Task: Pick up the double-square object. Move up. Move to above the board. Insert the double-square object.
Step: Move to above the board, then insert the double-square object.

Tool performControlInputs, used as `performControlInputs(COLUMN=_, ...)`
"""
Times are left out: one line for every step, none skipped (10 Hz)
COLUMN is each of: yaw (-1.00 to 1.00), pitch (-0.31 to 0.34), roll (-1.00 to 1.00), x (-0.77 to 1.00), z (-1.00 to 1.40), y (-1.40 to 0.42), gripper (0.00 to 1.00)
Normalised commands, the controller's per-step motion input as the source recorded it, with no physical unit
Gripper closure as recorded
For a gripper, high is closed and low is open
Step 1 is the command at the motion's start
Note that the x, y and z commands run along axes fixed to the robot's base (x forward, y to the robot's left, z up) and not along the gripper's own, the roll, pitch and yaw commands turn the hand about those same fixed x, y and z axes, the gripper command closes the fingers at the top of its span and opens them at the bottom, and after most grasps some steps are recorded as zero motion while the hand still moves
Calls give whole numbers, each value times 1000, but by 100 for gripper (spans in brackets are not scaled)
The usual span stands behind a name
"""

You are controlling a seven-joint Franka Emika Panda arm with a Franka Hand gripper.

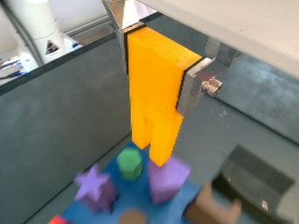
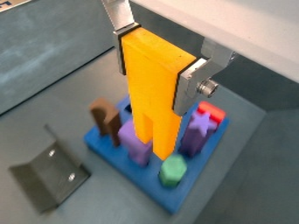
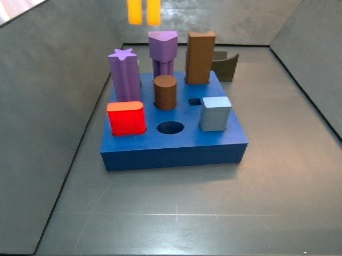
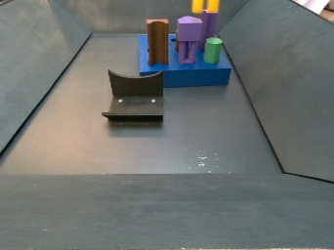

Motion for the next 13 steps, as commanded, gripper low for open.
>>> performControlInputs(yaw=8, pitch=117, roll=1, x=411, z=107, y=-1000, gripper=100)
performControlInputs(yaw=13, pitch=127, roll=9, x=422, z=114, y=-1000, gripper=100)
performControlInputs(yaw=11, pitch=135, roll=3, x=443, z=120, y=-1000, gripper=100)
performControlInputs(yaw=12, pitch=135, roll=9, x=405, z=102, y=-846, gripper=100)
performControlInputs(yaw=13, pitch=135, roll=22, x=298, z=76, y=-562, gripper=100)
performControlInputs(yaw=9, pitch=108, roll=33, x=175, z=49, y=-283, gripper=100)
performControlInputs(yaw=12, pitch=76, roll=40, x=114, z=35, y=-180, gripper=100)
performControlInputs(yaw=0, pitch=-101, roll=111, x=509, z=-243, y=66, gripper=100)
performControlInputs(yaw=89, pitch=-119, roll=64, x=663, z=-200, y=254, gripper=100)
performControlInputs(yaw=163, pitch=-87, roll=93, x=783, z=-240, y=311, gripper=100)
performControlInputs(yaw=260, pitch=-114, roll=120, x=654, z=-189, y=346, gripper=100)
performControlInputs(yaw=406, pitch=-193, roll=136, x=406, z=-203, y=214, gripper=100)
performControlInputs(yaw=420, pitch=-149, roll=96, x=446, z=-260, y=234, gripper=100)
